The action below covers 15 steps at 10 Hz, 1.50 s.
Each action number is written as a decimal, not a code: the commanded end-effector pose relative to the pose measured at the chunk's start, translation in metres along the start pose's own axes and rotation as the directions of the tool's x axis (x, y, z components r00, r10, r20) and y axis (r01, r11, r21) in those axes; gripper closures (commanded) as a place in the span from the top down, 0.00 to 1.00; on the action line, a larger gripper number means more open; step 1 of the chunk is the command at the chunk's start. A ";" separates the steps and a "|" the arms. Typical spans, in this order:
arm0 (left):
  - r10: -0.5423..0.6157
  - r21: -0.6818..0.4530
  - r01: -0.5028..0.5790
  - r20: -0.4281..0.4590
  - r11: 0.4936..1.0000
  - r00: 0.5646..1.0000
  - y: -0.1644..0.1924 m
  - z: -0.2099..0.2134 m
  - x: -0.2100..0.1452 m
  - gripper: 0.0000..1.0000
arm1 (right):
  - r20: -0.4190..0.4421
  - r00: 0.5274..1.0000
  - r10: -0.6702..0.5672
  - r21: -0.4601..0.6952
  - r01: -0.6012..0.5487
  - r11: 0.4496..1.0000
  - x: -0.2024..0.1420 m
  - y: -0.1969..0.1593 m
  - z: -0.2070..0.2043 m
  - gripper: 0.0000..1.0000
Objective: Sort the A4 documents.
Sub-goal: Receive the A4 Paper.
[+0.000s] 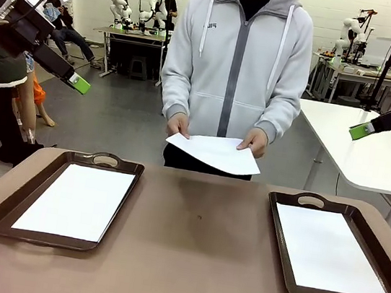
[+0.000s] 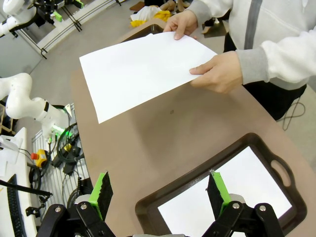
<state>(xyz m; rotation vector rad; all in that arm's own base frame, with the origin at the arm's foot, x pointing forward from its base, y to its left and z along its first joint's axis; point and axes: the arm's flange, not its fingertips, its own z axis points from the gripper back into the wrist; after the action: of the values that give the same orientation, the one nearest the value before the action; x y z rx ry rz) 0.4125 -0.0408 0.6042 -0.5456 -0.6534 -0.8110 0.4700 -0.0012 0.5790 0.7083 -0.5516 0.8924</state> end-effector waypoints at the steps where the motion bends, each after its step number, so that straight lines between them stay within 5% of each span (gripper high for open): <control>1: -0.005 0.001 0.005 -0.001 1.000 1.000 0.000 0.000 0.000 1.00 | -0.009 1.000 0.004 0.000 -0.004 1.000 -0.001 0.000 -0.001 1.00; 15: -0.005 0.001 0.005 -0.001 1.000 1.000 0.000 0.000 0.000 1.00 | -0.009 1.000 0.004 0.000 -0.004 1.000 -0.001 0.000 -0.001 1.00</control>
<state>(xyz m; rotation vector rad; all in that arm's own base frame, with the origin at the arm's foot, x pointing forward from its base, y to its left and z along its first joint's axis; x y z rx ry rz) 0.4125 -0.0408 0.6042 -0.5456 -0.6534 -0.8111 0.4700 -0.0012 0.5790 0.7083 -0.5516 0.8924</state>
